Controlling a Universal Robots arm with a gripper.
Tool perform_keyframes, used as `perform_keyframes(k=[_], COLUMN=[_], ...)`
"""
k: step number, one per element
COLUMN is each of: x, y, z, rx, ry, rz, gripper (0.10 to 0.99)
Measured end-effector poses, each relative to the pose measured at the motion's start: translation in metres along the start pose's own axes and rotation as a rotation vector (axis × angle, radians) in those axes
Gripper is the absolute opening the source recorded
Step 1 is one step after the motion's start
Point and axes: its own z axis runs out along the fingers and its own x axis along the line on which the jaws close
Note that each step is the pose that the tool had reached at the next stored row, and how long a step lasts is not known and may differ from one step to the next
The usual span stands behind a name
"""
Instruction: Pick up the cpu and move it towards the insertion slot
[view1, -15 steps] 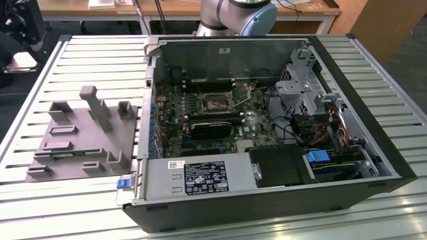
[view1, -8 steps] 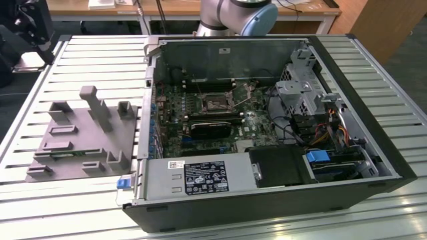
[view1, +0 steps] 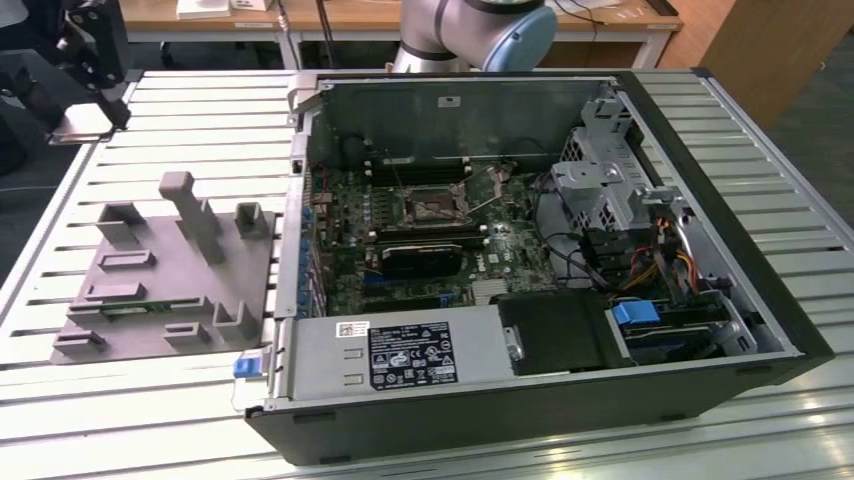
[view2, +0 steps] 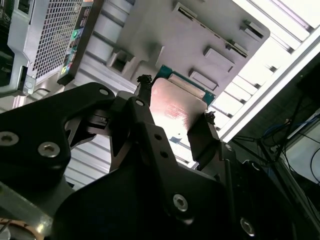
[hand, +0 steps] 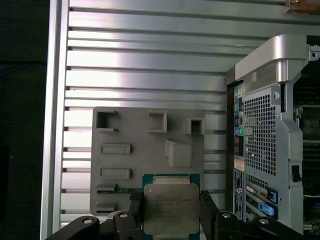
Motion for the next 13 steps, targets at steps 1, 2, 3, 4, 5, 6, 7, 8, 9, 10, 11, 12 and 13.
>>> perform_keyframes(k=[1, 2, 3, 4, 5, 6, 7, 8, 9, 10, 11, 12, 13], x=[-0.0025, -0.0049, -0.0075, -0.0100, -0.0125, -0.0148, -0.0174, -0.0199, -0.0227, -0.0253, -0.0280, -0.0306, -0.0333], y=[0.0000, 0.0000, 0.0000, -0.0001, -0.0001, -0.0001, -0.0001, -0.0001, -0.0001, -0.0001, -0.0002, -0.0002, -0.0002], z=[0.0001, 0.0003, 0.0004, 0.0006, 0.0008, 0.0009, 0.0010, 0.0012, 0.0014, 0.0016, 0.0017, 0.0019, 0.0020], rx=[0.000, 0.000, 0.000, 0.000, 0.000, 0.000, 0.000, 0.000, 0.000, 0.000, 0.000, 0.000, 0.000], ry=[0.0000, 0.0000, 0.0001, 0.0000, 0.0001, 0.0000, 0.0001, 0.0001, 0.0000, 0.0001, 0.0002, 0.0001, 0.0002], rz=[0.000, 0.000, 0.000, 0.000, 0.000, 0.000, 0.000, 0.000, 0.000, 0.000, 0.000, 0.000, 0.000], gripper=[0.541, 0.541, 0.541, 0.541, 0.541, 0.541, 0.541, 0.541, 0.541, 0.541, 0.541, 0.541, 0.541])
